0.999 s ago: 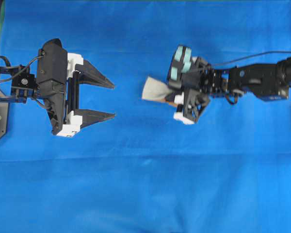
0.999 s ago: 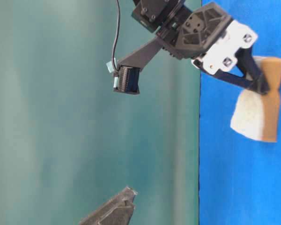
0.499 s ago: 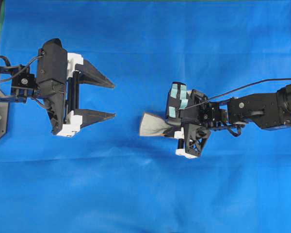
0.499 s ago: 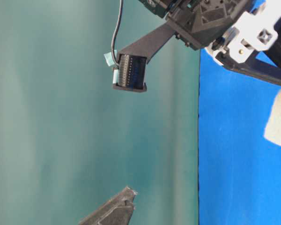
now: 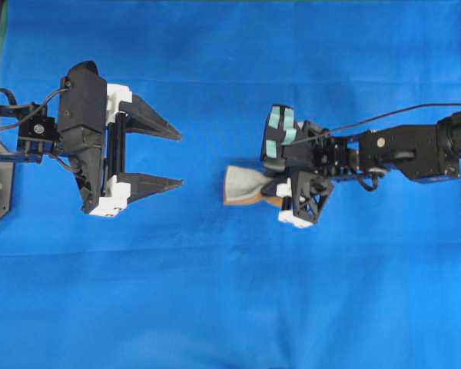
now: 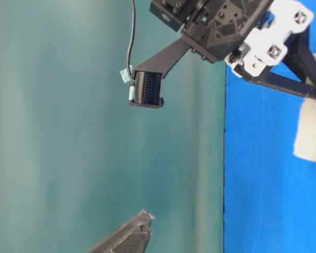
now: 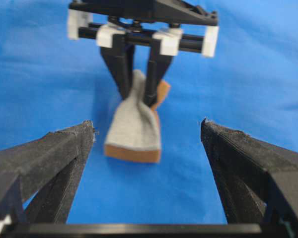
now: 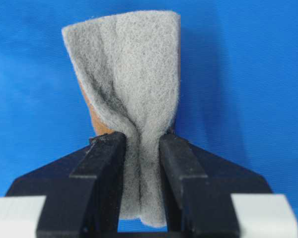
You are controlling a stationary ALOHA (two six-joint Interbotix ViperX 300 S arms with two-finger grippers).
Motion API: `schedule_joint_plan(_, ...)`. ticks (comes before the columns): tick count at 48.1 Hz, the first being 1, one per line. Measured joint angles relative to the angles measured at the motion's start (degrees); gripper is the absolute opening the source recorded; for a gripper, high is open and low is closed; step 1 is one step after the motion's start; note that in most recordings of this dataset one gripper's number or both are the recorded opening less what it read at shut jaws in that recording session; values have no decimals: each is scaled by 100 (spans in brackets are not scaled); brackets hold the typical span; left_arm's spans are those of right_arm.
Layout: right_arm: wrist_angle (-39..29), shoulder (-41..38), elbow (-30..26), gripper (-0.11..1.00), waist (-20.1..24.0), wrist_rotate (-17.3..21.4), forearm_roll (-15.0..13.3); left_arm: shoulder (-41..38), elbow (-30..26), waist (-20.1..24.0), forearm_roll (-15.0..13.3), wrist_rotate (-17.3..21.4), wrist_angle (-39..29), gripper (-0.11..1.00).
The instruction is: Hand over the sponge with the left arm and wipe it with the right arm.
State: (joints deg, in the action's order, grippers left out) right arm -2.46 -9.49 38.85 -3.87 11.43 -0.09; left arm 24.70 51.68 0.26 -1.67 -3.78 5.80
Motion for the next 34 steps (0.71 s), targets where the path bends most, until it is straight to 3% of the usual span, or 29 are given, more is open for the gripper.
schedule_joint_plan(10, 0, 0, 0, 27, -352, 0, -202, 0, 0, 0, 0, 0, 0, 85)
schedule_joint_plan(34, -9, 0, 0, 27, -387, 9, -264, 0, 0, 0, 0, 18, 0, 85)
